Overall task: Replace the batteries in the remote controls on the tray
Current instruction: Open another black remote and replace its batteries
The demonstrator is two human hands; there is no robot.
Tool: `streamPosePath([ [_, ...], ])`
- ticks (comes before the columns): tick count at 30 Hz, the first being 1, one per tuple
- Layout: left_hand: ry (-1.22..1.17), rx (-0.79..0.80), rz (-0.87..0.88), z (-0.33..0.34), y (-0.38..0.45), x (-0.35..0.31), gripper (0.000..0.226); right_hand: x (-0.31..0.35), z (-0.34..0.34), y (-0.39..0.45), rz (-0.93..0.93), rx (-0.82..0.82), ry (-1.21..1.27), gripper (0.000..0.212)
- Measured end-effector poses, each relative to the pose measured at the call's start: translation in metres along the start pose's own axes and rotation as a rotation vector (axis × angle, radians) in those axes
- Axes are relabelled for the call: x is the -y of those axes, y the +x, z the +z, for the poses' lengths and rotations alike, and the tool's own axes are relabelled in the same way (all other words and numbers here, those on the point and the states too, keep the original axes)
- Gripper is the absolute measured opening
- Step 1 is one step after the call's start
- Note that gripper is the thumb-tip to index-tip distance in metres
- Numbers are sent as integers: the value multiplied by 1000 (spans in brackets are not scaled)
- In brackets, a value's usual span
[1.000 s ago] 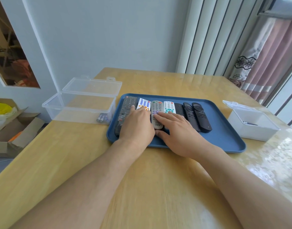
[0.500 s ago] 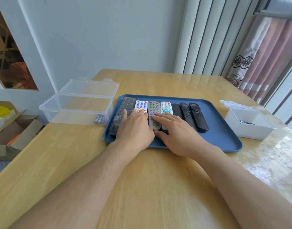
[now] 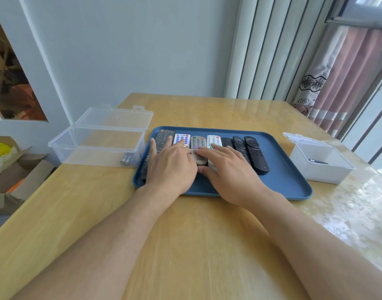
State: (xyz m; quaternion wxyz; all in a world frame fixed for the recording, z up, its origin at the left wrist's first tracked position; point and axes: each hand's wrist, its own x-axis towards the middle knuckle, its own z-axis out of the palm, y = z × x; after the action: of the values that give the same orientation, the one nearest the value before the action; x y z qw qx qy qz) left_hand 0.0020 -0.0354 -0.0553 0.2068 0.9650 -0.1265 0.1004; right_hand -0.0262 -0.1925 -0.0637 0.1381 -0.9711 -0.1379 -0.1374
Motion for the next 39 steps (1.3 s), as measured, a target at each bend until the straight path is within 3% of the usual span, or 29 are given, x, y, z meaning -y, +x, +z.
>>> streamPosePath([
  [5,-47,-129,10,-1,3,4,43,0,-4,2,15,-163,92,42],
  [11,20,-141,87,7,4,5,26,5,-7,1,-6,-324,143,36],
  [16,25,-229,79,8,5,7,37,8,-8,-1,-59,-327,192,38],
  [20,-50,-416,98,1,3,6,43,11,-13,-4,-138,-374,292,38],
  [24,-151,-544,153,-5,2,2,67,17,-20,-11,-218,-478,380,33],
  [30,-241,-594,326,-6,7,1,57,23,-30,-16,64,-585,1199,28],
  [35,-213,-467,391,-1,9,3,54,18,-34,-15,185,-519,1115,20],
  [39,-185,-538,426,2,12,7,54,16,-35,-14,281,-475,1107,15],
])
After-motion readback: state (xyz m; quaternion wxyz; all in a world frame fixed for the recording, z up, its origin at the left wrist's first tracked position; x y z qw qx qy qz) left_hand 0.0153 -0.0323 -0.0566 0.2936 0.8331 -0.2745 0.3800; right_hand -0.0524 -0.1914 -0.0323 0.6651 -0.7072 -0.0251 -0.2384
